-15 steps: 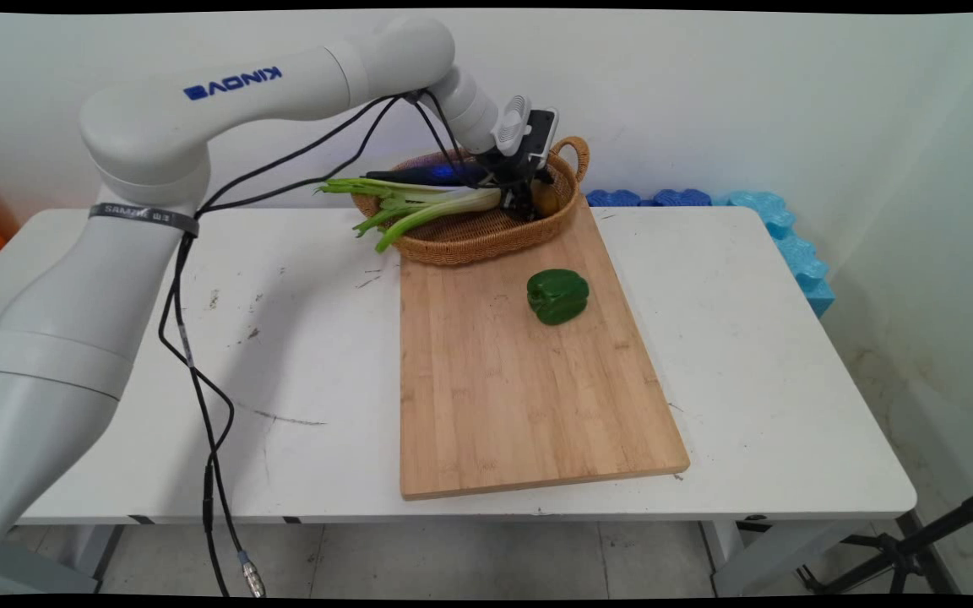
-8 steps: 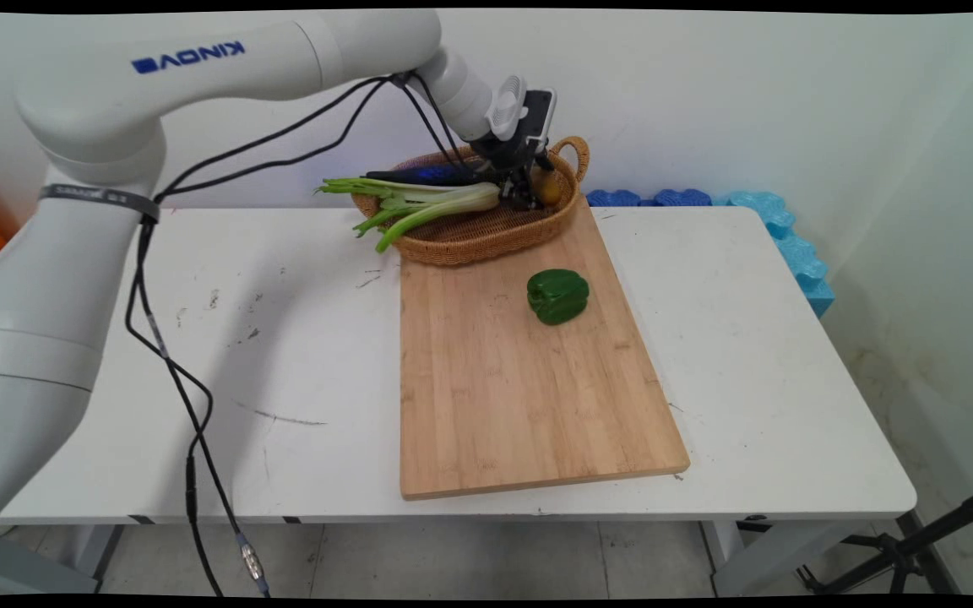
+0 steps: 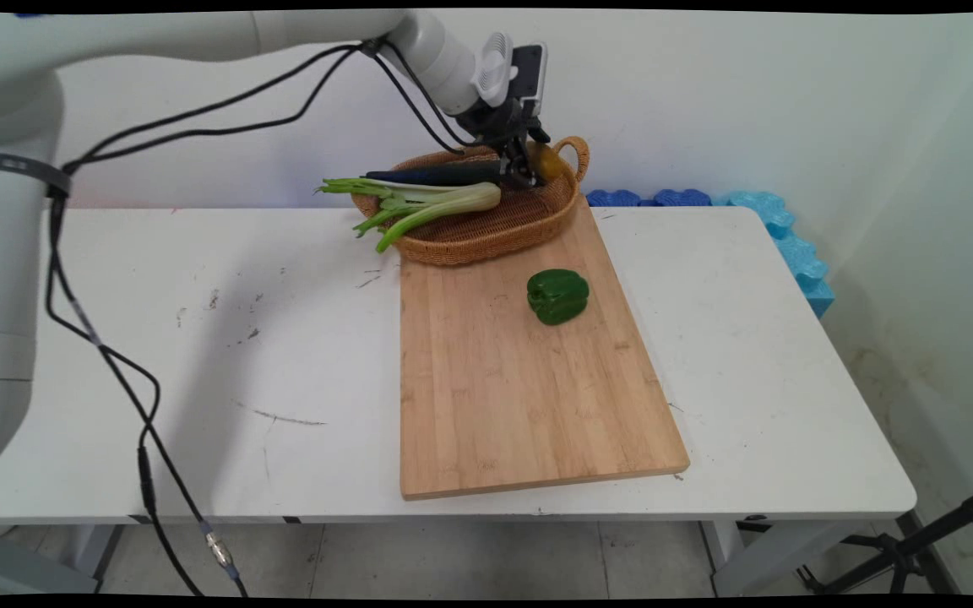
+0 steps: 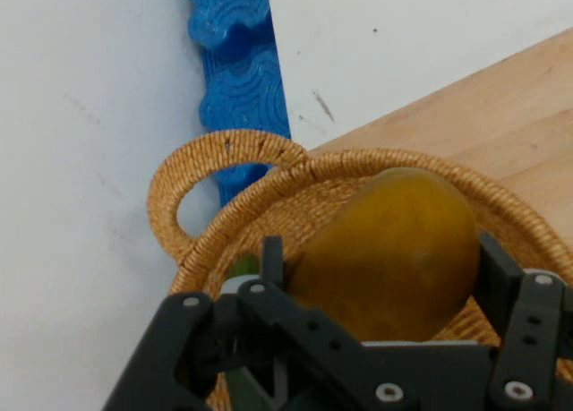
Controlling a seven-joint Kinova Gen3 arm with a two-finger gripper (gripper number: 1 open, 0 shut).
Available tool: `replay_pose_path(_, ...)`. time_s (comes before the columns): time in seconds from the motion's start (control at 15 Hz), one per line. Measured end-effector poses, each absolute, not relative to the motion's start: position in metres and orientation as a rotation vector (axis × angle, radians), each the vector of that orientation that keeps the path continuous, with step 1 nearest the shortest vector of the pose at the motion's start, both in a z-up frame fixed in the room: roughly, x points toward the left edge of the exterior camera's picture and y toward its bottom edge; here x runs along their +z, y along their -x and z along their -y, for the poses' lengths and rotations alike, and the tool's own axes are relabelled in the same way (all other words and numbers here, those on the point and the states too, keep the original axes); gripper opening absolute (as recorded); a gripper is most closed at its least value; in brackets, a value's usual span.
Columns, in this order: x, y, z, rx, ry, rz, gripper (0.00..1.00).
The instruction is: Place the picked object on the cutting board
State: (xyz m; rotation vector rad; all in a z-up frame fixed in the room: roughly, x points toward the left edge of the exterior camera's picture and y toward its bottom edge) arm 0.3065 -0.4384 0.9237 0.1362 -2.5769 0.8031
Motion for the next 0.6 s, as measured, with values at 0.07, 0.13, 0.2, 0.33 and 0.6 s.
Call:
replay_pose_path(0.07,0.929,-0.307,0.430,0.800,-0.165,2.568,0.00)
replay_pose_path(0.13,0.934,-0.308,0.423,0.795,-0.190,2.560,0.00)
replay_pose_path(0.2,0.938,-0.309,0.414,0.789,-0.219,2.551,0.00)
replay_pose_path(0.33,0.948,-0.310,0.390,0.764,-0.293,2.531,0.00)
replay_pose_path(0.6,0.955,-0.309,0.353,0.707,-0.410,2.505,0.00)
